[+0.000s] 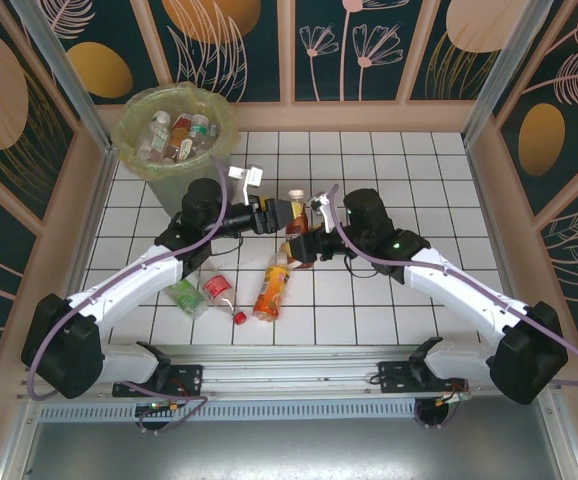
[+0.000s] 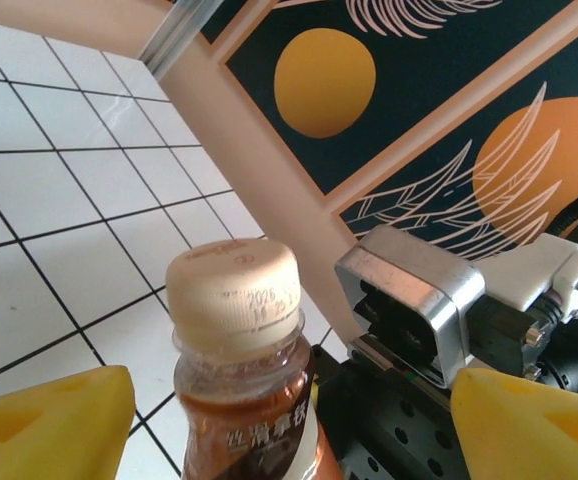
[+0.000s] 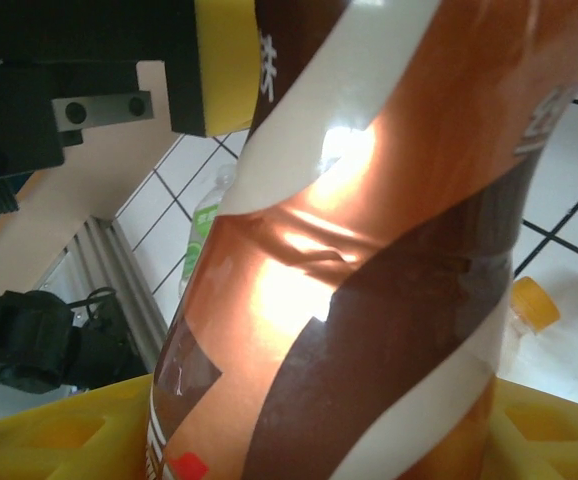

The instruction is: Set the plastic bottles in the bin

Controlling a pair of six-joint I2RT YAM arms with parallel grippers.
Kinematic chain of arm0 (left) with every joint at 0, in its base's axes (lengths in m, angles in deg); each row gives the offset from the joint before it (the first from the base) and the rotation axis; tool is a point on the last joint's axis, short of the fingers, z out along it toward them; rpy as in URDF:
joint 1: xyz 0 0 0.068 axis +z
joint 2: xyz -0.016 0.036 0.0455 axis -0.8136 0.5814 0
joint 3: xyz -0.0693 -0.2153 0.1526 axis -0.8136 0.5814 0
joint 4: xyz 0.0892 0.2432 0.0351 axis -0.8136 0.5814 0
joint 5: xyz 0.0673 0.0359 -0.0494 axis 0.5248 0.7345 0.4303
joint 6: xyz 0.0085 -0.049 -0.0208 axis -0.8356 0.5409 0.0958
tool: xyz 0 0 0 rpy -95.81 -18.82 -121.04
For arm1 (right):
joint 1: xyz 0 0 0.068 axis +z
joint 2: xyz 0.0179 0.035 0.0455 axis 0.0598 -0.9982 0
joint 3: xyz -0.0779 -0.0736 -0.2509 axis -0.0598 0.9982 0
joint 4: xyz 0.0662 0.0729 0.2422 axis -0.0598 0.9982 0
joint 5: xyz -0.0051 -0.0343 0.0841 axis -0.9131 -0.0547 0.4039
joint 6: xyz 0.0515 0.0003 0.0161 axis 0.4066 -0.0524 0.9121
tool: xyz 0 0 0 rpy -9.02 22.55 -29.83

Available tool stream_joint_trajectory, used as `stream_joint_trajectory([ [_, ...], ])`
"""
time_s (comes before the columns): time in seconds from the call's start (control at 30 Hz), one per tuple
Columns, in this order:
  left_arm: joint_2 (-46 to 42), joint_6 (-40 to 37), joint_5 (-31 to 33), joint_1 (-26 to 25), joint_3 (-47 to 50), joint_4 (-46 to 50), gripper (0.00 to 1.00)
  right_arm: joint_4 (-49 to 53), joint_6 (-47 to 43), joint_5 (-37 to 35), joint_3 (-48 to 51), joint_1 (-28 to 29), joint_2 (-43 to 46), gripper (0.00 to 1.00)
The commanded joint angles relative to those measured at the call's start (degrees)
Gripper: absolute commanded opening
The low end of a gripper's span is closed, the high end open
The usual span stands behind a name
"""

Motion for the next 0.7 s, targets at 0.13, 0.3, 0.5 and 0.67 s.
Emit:
stream_joint_trajectory([
  [0.13,1.42,2.69,-2.49,-0.21,-0.49,-4.57,0.7,-2.15,-1.32,3.36,-2.07,0.54,1.59,0.63],
  [0.3,1.95,3.28,-3.03,-0.17,-0.45,-5.0,0.64,-2.38,-1.32,3.36,-2.18,0.67,1.97,0.63],
  [0.5,2.66,4.12,-3.43,-0.19,-0.35,-6.06,0.58,-2.33,-1.65,3.09,-2.32,0.76,2.06,0.63],
  [0.67,3.42,4.56,-4.63,-0.17,-0.56,-6.46,0.61,-2.38,-1.98,2.96,-2.29,0.87,2.06,0.63],
])
